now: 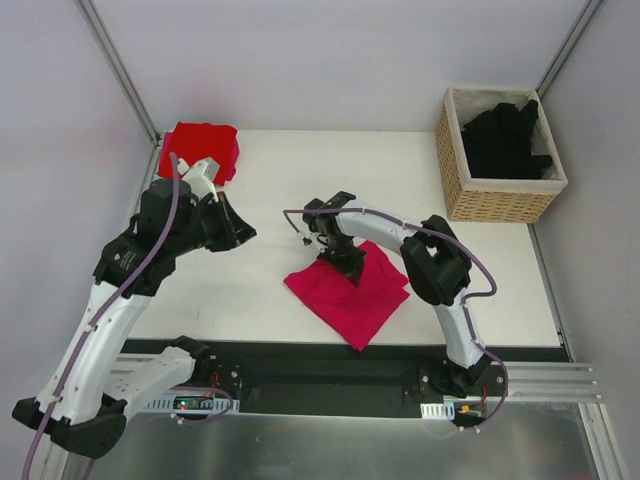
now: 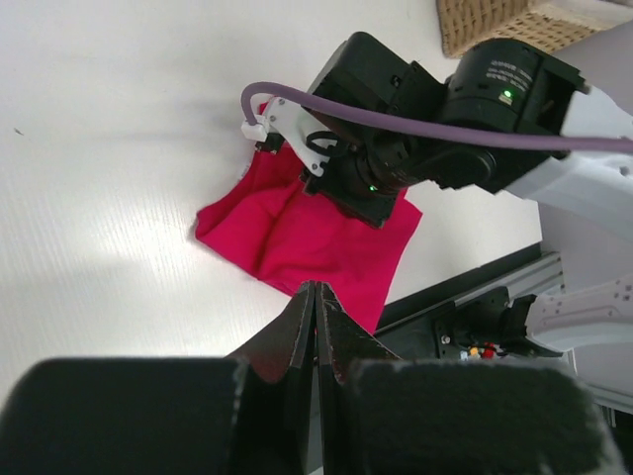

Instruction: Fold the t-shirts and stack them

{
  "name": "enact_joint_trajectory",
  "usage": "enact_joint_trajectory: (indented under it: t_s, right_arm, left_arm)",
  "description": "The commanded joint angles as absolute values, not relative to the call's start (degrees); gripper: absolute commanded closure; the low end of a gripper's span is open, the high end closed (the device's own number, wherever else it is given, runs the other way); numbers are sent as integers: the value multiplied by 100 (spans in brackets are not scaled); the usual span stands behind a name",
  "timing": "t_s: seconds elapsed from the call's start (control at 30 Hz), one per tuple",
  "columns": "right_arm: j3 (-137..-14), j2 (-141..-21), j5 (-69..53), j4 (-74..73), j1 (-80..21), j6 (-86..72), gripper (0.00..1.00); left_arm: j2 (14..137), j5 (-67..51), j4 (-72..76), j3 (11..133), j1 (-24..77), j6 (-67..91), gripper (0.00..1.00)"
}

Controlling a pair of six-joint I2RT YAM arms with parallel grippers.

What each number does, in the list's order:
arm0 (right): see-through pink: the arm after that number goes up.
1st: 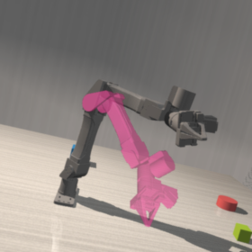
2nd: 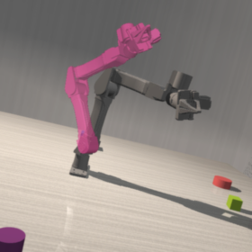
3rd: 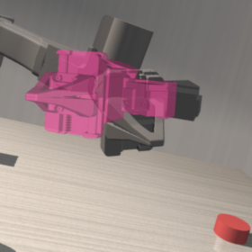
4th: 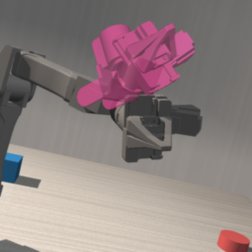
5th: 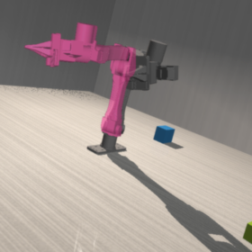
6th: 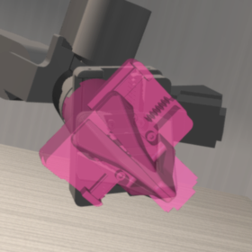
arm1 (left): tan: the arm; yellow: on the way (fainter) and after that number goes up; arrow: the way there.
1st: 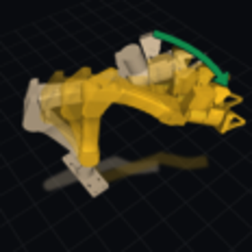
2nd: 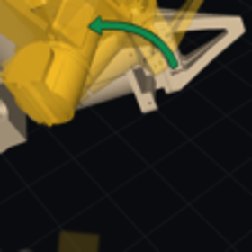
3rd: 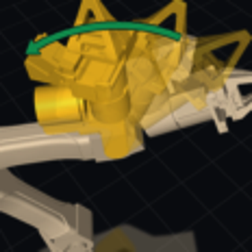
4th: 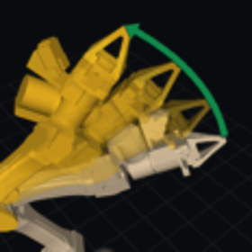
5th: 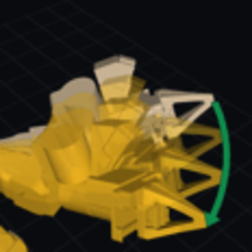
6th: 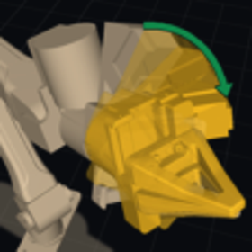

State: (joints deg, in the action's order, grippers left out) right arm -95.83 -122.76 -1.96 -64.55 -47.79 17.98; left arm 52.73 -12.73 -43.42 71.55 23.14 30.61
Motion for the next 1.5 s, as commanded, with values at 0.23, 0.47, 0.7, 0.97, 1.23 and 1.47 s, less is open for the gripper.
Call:
enact_joint_trajectory:
  t_s: [0.23, 0.47, 0.7, 0.97, 1.23, 1.47]
  right_arm:
    - [-10001, -12191, 1133, -6661, -4562, 3350, 99]
    - [-10107, -10882, 1044, -6354, -4325, 2216, 99]
    - [-9231, -10038, -217, -6602, -3543, 345, 99]
    - [-6321, -9150, -949, -5538, -3498, -1396, 99]
    - [-5818, -9097, -730, -5396, -3647, -1679, 99]
    - [-6222, -9141, -238, -5616, -3832, -1758, 99]
  left_arm:
    - [4816, -1168, -4412, 7233, 2259, 3340, 100]
    - [5053, -1353, -4430, 7260, 2259, 3200, 100]
    - [6134, -2707, -4535, 6339, 2285, 3199, 100]
    - [6784, -2628, -4316, 5450, 2399, 2707, 100]
    - [7277, -2812, -3246, 4958, 2680, 2733, 100]
    - [8146, -2629, -2365, 4930, 3199, 2786, 100]
